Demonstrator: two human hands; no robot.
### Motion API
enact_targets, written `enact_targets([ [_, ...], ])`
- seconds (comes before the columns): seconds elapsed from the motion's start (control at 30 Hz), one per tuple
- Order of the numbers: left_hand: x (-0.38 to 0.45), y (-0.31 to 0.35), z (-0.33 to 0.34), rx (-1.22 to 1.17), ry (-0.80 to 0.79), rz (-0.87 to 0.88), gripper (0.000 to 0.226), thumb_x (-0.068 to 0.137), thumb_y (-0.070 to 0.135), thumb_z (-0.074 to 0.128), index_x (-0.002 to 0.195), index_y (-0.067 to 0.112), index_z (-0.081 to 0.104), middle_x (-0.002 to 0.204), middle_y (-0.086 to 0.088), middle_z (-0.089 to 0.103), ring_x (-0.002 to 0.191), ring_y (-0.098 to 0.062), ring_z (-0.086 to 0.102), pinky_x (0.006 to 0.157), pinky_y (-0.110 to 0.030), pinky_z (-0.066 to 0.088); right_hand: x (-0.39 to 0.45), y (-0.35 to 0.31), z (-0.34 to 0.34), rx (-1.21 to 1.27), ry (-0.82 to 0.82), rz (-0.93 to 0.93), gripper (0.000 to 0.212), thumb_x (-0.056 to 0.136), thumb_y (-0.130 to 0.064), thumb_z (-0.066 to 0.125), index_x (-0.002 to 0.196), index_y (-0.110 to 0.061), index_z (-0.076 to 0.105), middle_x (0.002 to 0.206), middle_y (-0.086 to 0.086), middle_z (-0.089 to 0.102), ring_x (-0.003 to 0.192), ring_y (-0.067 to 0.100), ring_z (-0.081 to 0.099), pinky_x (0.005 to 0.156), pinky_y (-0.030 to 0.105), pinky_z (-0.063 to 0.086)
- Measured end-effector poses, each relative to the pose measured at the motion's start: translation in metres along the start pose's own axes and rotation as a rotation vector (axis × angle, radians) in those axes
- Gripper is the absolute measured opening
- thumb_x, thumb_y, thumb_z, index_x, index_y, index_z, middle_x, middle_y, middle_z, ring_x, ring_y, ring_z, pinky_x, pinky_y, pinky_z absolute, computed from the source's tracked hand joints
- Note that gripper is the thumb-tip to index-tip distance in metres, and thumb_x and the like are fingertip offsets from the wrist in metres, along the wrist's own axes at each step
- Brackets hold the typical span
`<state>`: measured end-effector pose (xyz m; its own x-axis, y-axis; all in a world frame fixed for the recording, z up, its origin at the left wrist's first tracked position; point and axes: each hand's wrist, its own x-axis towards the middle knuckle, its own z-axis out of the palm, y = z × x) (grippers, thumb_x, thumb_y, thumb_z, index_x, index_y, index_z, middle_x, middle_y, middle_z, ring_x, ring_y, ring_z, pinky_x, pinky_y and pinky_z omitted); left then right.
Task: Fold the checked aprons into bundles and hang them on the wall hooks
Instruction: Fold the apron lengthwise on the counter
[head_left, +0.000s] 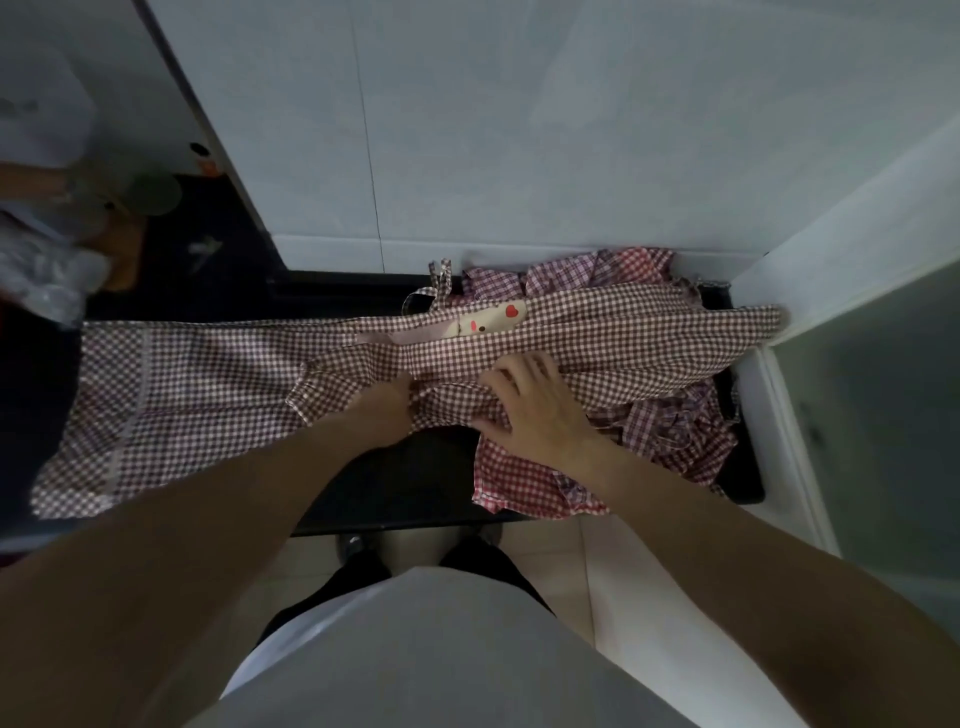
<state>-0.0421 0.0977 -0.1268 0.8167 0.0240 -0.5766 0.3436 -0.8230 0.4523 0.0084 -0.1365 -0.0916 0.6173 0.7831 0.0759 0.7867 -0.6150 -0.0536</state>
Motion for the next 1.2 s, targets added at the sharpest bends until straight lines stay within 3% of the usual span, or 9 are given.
enact_targets([
  [0.1, 0.005, -0.017, -0.012, -0.006, -0.079, -0.064, 0.049, 0.102, 0.038, 0.048, 0.142, 0.011, 0.048, 0.142, -0.014, 0.053, 0.129, -0.031, 0.052, 0.111, -0.037, 0.036, -0.002, 0.007, 0.001, -0.061, -0.164, 0.071, 0.065, 0.073, -0.038, 0.08, 0.129, -0.017, 0.053, 0.123, 0.007, 0.053, 0.114, 0.027, 0.052, 0.104, 0.046, 0.039],
  [0.27, -0.004, -0.036, -0.019, 0.049, -0.023, 0.035, 0.063, 0.088, 0.053, 0.066, 0.134, 0.011, 0.057, 0.132, -0.01, 0.062, 0.12, -0.027, 0.058, 0.106, -0.035, 0.044, 0.009, 0.033, -0.003, 0.293, -0.335, 0.325, 0.019, 0.089, -0.022, 0.067, 0.1, -0.007, 0.068, 0.104, 0.008, 0.069, 0.101, 0.028, 0.064, 0.09, 0.037, 0.05],
  [0.4, -0.008, -0.043, -0.025, 0.402, -0.052, -0.037, 0.073, 0.078, 0.055, 0.074, 0.134, 0.012, 0.055, 0.134, -0.009, 0.059, 0.123, -0.026, 0.056, 0.105, -0.037, 0.044, 0.026, 0.049, -0.024, 0.46, -0.534, 0.292, 0.03, 0.094, -0.033, 0.065, 0.114, -0.011, 0.068, 0.119, 0.006, 0.068, 0.109, 0.025, 0.063, 0.101, 0.036, 0.048],
  [0.67, 0.006, -0.055, -0.053, 0.309, -0.191, -0.165, 0.066, 0.088, 0.068, 0.052, 0.14, 0.028, 0.052, 0.141, -0.002, 0.055, 0.127, -0.025, 0.052, 0.115, -0.044, 0.032, 0.037, 0.074, -0.048, 0.61, -0.765, 0.356, 0.056, 0.09, -0.068, 0.051, 0.125, -0.026, 0.062, 0.128, -0.006, 0.063, 0.11, 0.015, 0.06, 0.104, 0.037, 0.046],
  [0.8, 0.01, -0.064, -0.061, 0.243, -0.236, -0.155, 0.074, 0.083, 0.076, 0.052, 0.14, 0.028, 0.053, 0.138, -0.001, 0.058, 0.122, -0.022, 0.056, 0.111, -0.04, 0.039, 0.03, 0.085, -0.043, 0.728, -0.682, 0.458, 0.042, 0.096, -0.058, 0.051, 0.099, -0.02, 0.068, 0.097, -0.006, 0.069, 0.087, 0.014, 0.064, 0.082, 0.033, 0.051],
  [0.87, 0.012, -0.065, -0.062, 0.207, -0.272, -0.154, 0.078, 0.08, 0.078, 0.054, 0.138, 0.027, 0.054, 0.135, -0.002, 0.06, 0.117, -0.021, 0.058, 0.108, -0.037, 0.043, 0.031, 0.084, -0.042, 0.696, -0.629, 0.494, 0.042, 0.098, -0.052, 0.051, 0.075, -0.018, 0.056, 0.067, -0.005, 0.053, 0.06, 0.013, 0.049, 0.059, 0.03, 0.038],
  [0.97, 0.018, -0.068, -0.064, 0.171, -0.227, -0.138, 0.078, 0.078, 0.075, 0.06, 0.134, 0.02, 0.056, 0.129, -0.005, 0.062, 0.112, -0.021, 0.06, 0.101, -0.035, 0.048, 0.039, 0.078, -0.04, 0.568, -0.501, 0.501, 0.041, 0.1, -0.045, 0.053, 0.068, -0.019, 0.049, 0.061, -0.005, 0.046, 0.053, 0.012, 0.04, 0.052, 0.027, 0.029],
  [1.07, 0.025, -0.067, -0.065, 0.232, -0.066, -0.103, 0.08, 0.082, 0.069, 0.062, 0.136, 0.013, 0.046, 0.133, -0.01, 0.055, 0.115, -0.025, 0.056, 0.099, -0.041, 0.048, 0.045, 0.072, -0.041, 0.386, -0.367, 0.437, 0.038, 0.1, -0.043, 0.053, 0.077, -0.014, 0.059, 0.077, -0.001, 0.055, 0.071, 0.016, 0.052, 0.063, 0.028, 0.039],
  [1.2, 0.032, -0.061, -0.068, 0.384, 0.045, -0.001, 0.078, 0.089, 0.063, 0.057, 0.15, 0.022, 0.032, 0.149, -0.006, 0.037, 0.135, -0.028, 0.037, 0.11, -0.05, 0.031, 0.047, 0.073, -0.035, 0.113, -0.26, 0.309, 0.042, 0.102, -0.042, 0.049, 0.117, -0.007, 0.068, 0.136, 0.004, 0.049, 0.132, 0.022, 0.04, 0.109, 0.046, 0.032],
])
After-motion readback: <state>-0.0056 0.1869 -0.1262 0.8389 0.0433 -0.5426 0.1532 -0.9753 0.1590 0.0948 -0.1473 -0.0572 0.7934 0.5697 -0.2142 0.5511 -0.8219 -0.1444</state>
